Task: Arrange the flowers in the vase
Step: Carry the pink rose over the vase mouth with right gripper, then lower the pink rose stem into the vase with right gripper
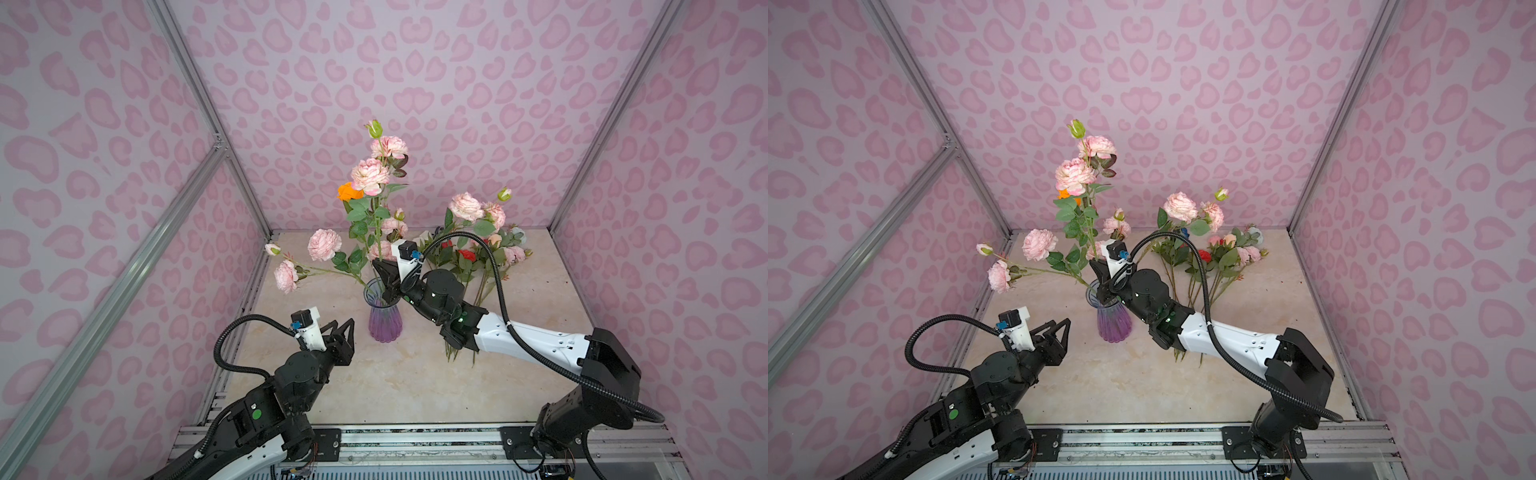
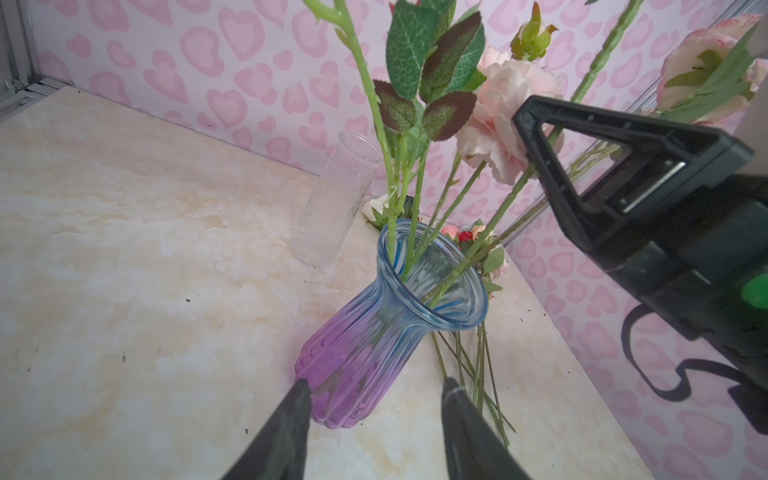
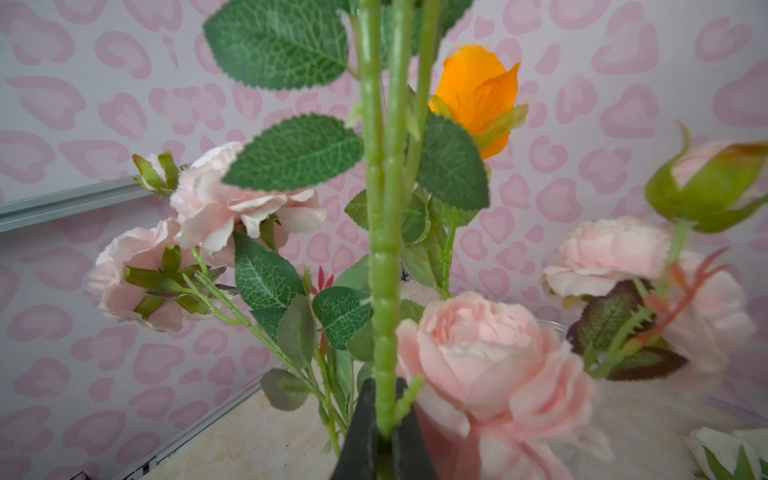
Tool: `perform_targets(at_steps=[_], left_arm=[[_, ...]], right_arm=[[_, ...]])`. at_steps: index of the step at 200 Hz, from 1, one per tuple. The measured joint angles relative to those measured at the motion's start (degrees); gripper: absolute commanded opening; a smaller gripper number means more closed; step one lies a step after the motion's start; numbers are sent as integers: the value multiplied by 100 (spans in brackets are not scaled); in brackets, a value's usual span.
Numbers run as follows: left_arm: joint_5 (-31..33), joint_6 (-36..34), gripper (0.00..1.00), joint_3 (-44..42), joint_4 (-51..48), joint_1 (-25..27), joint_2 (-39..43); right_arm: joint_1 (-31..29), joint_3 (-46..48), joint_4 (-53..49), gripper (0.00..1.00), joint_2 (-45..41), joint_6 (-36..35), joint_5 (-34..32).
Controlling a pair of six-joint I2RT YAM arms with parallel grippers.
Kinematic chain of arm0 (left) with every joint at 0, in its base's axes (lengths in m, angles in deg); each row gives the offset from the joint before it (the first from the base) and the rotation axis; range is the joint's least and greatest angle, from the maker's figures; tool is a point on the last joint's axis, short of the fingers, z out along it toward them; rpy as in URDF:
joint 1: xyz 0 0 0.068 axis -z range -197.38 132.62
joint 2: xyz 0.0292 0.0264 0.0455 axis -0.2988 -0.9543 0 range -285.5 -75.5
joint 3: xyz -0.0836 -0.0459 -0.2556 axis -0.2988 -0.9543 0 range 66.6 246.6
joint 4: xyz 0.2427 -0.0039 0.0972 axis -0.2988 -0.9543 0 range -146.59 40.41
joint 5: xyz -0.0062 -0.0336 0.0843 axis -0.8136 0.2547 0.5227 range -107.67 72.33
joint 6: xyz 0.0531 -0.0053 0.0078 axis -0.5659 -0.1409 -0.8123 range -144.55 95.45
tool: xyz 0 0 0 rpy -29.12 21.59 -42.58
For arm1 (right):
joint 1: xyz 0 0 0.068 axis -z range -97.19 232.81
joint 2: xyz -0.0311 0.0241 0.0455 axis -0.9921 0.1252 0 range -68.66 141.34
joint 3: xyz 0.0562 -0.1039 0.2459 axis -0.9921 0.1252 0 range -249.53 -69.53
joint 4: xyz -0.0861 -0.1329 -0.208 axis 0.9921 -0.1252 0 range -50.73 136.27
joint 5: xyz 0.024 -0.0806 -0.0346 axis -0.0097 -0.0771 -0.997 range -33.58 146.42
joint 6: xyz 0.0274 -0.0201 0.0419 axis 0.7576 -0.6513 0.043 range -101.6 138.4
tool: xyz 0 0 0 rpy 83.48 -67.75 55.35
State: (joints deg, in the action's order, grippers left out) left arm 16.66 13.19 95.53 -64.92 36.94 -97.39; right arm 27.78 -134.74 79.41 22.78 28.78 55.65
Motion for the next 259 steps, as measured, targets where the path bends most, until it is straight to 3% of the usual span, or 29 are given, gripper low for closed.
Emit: perform_targets(at_steps=[62,164,259], left_arm=[[-2,22,52,-61,0,0,-7],[-2,70,52,-114,0,0,-42],[-22,168,52,-186,2,0,-42]], right_arm=[[-15,238,4,14,37,61,28],[-197,433,-44,38,-33,57,-72],[-332,1045,-304,37,-649,105,-369]])
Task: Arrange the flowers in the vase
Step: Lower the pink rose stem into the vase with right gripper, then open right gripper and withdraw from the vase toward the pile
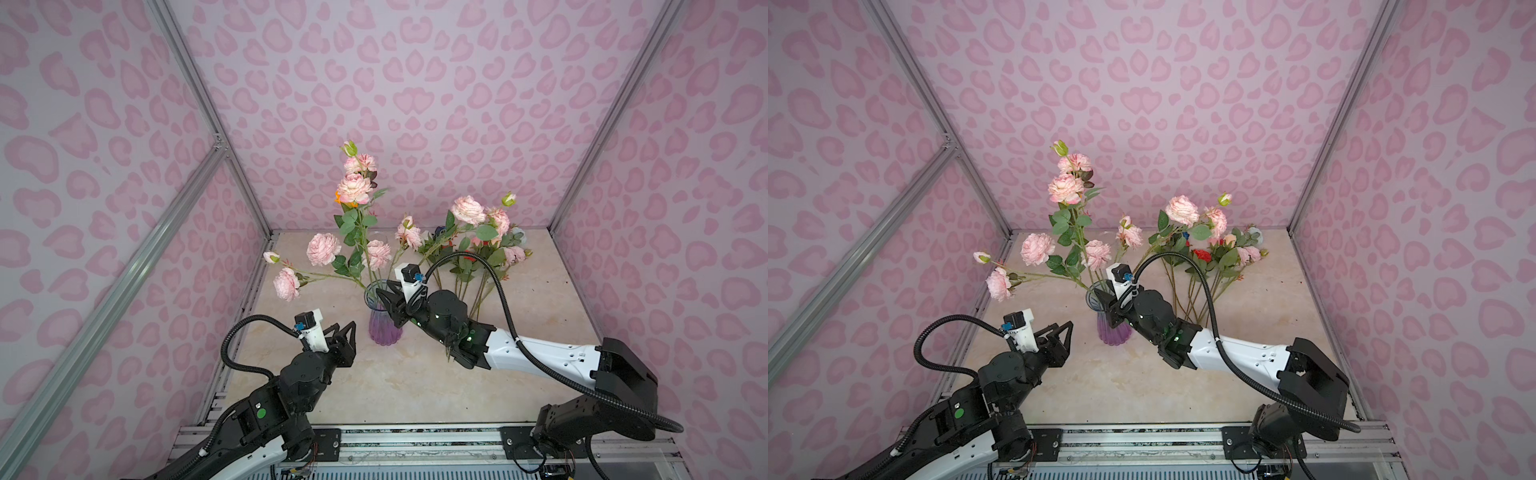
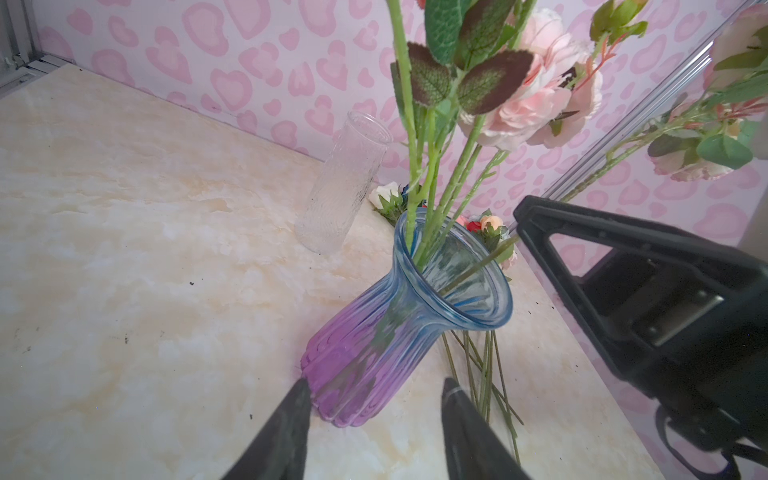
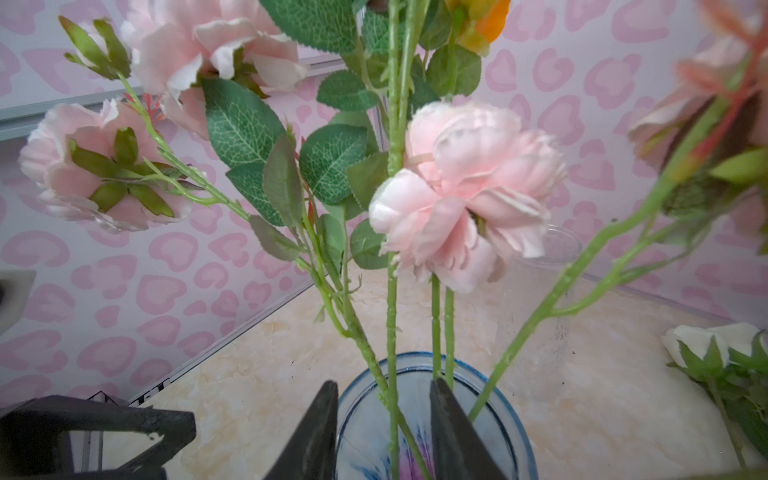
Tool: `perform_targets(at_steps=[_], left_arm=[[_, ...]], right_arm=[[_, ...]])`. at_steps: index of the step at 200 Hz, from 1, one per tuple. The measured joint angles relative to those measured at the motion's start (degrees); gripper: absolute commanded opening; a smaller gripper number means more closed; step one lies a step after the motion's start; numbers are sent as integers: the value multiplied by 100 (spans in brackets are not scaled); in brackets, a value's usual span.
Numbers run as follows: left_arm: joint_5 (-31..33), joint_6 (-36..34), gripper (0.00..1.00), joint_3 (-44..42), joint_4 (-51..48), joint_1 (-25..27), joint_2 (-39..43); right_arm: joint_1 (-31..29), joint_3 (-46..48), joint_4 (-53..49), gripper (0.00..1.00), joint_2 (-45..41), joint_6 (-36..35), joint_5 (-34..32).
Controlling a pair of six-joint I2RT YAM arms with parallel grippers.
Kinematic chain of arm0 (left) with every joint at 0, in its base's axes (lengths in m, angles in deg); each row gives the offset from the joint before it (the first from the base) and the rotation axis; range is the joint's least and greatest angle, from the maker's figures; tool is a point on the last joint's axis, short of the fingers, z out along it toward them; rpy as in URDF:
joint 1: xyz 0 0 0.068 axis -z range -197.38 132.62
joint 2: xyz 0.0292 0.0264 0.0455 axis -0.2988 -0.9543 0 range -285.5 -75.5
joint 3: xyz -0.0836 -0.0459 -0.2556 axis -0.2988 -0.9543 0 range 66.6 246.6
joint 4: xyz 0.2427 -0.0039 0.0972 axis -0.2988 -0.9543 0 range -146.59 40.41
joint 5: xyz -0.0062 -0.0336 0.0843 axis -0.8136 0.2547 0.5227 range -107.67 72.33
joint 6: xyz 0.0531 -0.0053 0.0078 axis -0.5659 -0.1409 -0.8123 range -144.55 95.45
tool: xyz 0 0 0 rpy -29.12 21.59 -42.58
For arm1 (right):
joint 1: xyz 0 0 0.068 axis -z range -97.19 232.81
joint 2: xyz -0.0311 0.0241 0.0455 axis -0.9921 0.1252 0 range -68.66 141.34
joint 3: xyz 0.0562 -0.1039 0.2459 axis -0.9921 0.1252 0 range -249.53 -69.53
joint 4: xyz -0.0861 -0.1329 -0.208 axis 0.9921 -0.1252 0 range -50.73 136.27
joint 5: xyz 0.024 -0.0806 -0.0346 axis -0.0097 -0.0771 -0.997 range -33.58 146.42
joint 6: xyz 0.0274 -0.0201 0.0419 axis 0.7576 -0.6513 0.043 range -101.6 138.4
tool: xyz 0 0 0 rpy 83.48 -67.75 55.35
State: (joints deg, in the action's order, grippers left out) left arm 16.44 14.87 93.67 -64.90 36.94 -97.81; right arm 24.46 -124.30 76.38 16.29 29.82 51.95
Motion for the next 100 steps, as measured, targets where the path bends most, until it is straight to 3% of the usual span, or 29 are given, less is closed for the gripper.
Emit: perform_targets(at_steps=[100], left_arm=[[-79,24,52,-35,2,0,-131]], right_arm=[[-140,249,-4,36,-212,-11,-66]])
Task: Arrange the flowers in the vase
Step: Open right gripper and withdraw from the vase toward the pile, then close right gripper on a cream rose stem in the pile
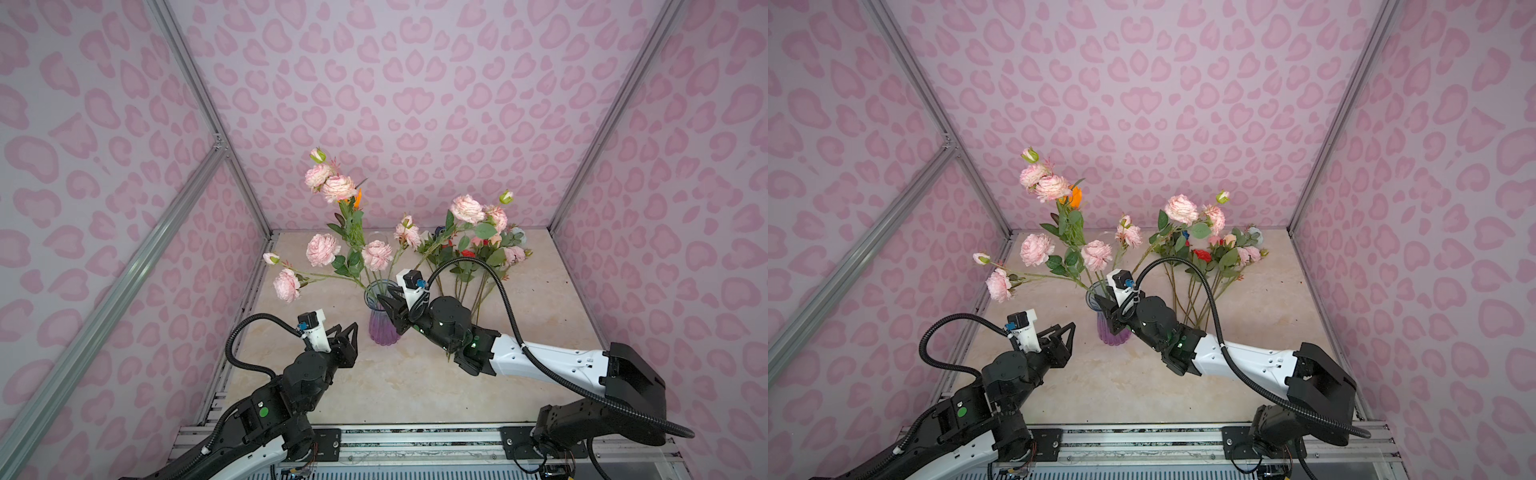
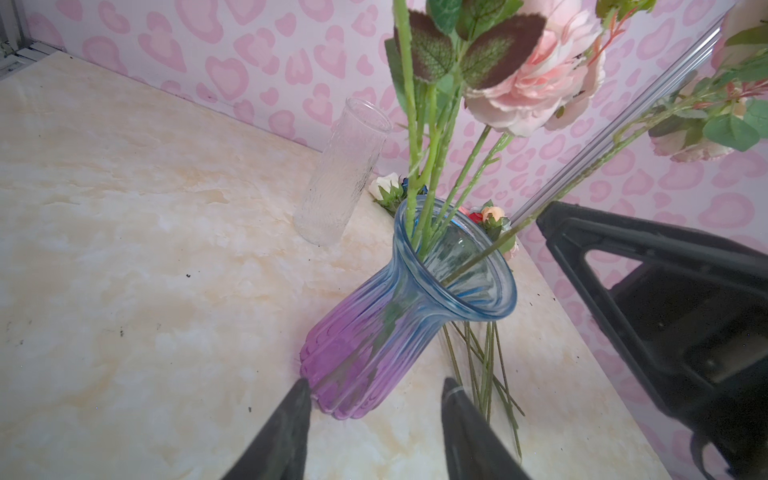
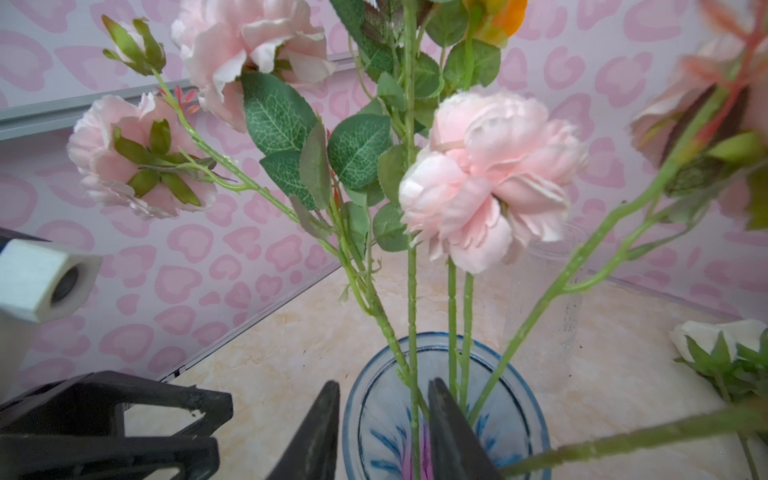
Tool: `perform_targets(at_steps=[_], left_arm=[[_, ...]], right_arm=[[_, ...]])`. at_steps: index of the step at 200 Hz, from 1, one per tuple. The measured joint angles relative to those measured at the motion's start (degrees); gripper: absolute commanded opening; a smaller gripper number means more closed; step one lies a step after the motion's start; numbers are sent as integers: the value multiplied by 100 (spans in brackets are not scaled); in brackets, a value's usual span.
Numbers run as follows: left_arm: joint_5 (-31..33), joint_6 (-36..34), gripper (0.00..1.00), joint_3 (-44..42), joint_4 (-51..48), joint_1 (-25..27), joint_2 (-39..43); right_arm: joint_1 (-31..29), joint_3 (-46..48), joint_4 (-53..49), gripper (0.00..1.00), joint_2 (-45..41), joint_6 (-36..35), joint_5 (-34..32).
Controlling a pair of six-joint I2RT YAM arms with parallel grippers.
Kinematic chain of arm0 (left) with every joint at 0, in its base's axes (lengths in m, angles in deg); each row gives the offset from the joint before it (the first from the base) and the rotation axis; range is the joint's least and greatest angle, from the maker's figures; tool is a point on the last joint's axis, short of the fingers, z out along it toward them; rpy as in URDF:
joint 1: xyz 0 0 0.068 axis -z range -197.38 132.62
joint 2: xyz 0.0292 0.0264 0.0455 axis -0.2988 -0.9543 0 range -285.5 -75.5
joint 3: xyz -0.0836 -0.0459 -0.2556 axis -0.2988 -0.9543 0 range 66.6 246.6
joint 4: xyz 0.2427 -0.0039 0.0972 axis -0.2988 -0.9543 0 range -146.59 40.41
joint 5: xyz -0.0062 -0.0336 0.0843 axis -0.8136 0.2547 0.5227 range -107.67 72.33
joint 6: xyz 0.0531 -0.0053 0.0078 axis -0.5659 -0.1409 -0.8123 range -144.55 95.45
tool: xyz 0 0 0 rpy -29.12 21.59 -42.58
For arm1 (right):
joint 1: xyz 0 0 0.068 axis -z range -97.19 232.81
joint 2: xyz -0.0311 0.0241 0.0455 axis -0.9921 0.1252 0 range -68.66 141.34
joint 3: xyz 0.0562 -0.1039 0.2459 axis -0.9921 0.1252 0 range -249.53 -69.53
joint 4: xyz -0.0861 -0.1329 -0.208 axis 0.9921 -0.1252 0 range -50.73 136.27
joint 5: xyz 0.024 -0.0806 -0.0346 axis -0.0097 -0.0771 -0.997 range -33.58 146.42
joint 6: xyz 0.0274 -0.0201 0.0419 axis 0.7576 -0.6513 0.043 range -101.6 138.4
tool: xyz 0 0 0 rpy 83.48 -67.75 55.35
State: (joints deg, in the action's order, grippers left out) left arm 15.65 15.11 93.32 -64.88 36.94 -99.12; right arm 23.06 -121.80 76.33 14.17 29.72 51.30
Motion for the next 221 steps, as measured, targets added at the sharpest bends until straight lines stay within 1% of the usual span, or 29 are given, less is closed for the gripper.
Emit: perform_targets(at_steps=[37,65,92,113,128,135,146,155,171,175,181,183,186,189,190,199,211,221], left_arm=[[-35,-4,51,2,13,0,-192],[-52,-26,51,4,15,0,-308],[-52,-52,51,-17,44,0,-334],[-57,-50,51,-127,70,0,-330],[-81,-44,51,-238,98,0,-319],[-96,-44,51,-289,149,0,-334],[-114,-37,51,-354,227,0,-404],[-133,-24,51,-380,278,0,-463],[-166,-20,51,-407,348,0,-562],[-166,-17,51,-409,356,0,-575],[-184,-9,51,-420,361,0,-592],[-188,-2,51,-424,367,0,-597],[-188,7,51,-431,376,0,-605],[-190,20,51,-439,385,0,-612],[-192,26,51,-442,387,0,-612],[-210,46,51,-470,426,0,-616],[-256,92,51,-492,470,0,-621],[-302,131,51,-503,503,0,-627]], right_arm=[[-13,98,-7,35,-116,2,-66],[-98,197,-116,35,-455,2,-136],[-199,328,-538,33,-1058,11,-323],[-186,511,-1097,29,-1679,140,-717],[-109,833,-1543,24,-2194,295,-1145],[-20,997,-1683,23,-2389,361,-1222],[269,1335,-1945,20,-2761,560,-1353],[640,1600,-2192,16,-3038,758,-1456],[1506,1961,-2524,12,-3373,1174,-1427],[1635,2011,-2577,12,-3403,1257,-1401],[2055,2138,-2660,10,-3462,1394,-1283],[2107,2162,-2675,10,-3464,1432,-1246],[2415,2212,-2715,10,-3467,1537,-1086],[2509,2227,-2730,10,-3460,1598,-1036],[2684,2249,-2758,9,-3438,1663,-949],[3220,2282,-2820,10,-3298,1888,-776],[3799,2271,-2822,10,-2981,2133,-470],[4144,2155,-2846,11,-2601,2273,-177]])
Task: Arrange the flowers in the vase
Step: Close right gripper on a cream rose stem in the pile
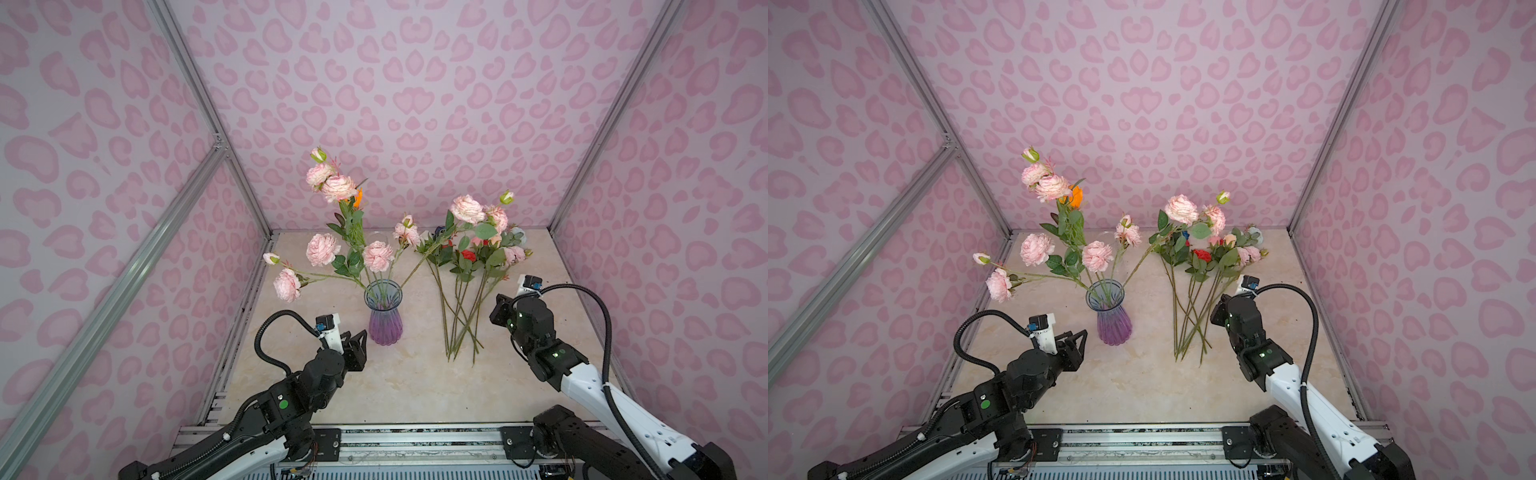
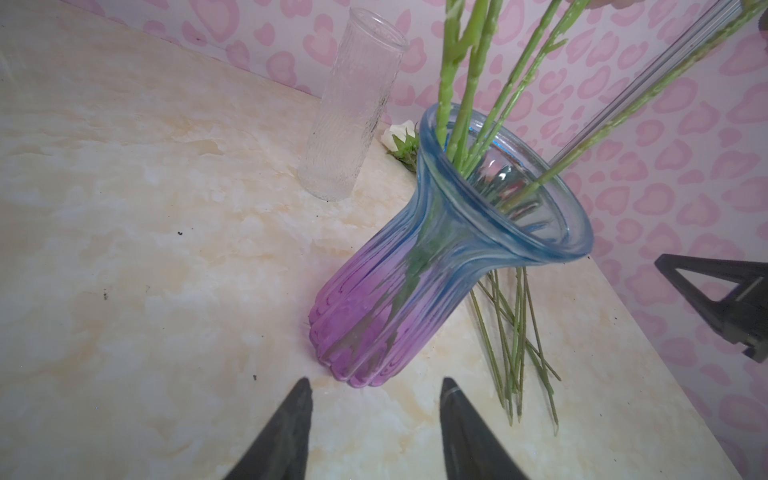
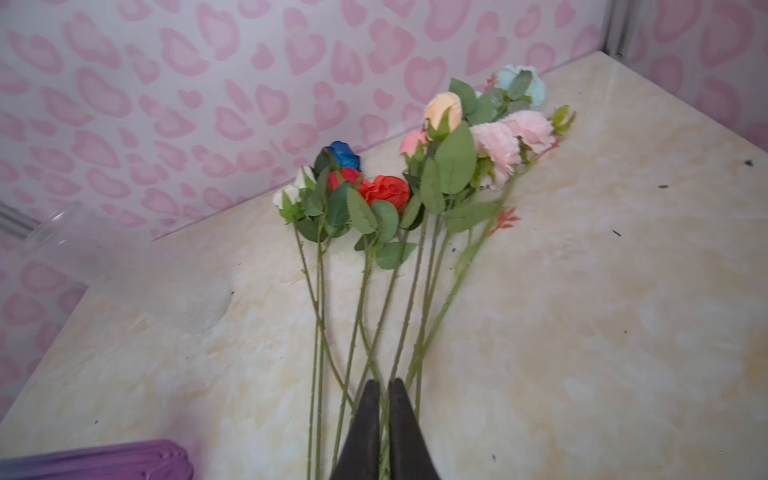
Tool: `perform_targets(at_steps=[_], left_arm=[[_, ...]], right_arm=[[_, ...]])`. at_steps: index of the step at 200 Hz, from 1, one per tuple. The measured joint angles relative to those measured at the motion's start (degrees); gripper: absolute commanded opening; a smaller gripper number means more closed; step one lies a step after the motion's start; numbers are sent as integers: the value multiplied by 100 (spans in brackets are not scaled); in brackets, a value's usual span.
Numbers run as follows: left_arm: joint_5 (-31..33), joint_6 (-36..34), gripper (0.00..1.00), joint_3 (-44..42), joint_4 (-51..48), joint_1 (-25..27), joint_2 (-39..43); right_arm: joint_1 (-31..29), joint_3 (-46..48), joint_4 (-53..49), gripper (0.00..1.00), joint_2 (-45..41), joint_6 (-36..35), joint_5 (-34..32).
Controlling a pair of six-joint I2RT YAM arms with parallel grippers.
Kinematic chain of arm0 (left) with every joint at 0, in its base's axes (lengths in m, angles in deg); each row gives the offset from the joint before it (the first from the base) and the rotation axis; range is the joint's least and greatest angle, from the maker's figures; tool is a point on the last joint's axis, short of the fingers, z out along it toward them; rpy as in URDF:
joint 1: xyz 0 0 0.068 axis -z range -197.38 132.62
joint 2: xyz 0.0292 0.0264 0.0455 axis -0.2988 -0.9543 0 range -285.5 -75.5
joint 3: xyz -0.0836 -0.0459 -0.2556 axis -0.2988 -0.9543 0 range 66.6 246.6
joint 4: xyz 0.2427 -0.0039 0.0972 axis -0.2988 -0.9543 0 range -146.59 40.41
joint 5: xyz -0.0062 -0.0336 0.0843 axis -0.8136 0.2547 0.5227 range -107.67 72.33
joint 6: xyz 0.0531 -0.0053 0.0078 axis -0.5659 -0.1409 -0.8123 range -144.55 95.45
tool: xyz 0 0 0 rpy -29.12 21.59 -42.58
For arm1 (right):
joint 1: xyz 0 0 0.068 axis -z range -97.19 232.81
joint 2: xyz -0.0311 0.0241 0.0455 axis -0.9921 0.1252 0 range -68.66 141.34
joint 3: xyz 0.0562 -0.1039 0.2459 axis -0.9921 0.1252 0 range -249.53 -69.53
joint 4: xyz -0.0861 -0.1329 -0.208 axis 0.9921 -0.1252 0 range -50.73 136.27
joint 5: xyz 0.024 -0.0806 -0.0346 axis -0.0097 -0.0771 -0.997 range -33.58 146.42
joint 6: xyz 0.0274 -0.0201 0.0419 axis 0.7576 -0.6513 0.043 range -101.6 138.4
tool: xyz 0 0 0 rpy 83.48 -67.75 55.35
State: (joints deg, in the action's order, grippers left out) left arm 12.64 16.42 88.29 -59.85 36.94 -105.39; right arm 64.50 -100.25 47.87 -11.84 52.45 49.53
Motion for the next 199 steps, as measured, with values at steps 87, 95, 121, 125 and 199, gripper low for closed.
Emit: perform_targets(at_steps=[87,95,121,125,199], left_arm=[[-160,256,51,-175,7,0,190],[-160,258,51,-186,4,0,199],[-157,258,51,-188,7,0,173],[-157,258,51,-188,7,0,155],[-151,236,51,-173,7,0,13]], right_arm=[[905,-2396,-442,17,3729,308,1561],[905,-2435,-446,17,3875,334,1626],[905,-2487,-448,18,4186,457,1773],[905,-2490,-448,18,4214,457,1790],[942,-2669,-404,1,4590,544,2004]])
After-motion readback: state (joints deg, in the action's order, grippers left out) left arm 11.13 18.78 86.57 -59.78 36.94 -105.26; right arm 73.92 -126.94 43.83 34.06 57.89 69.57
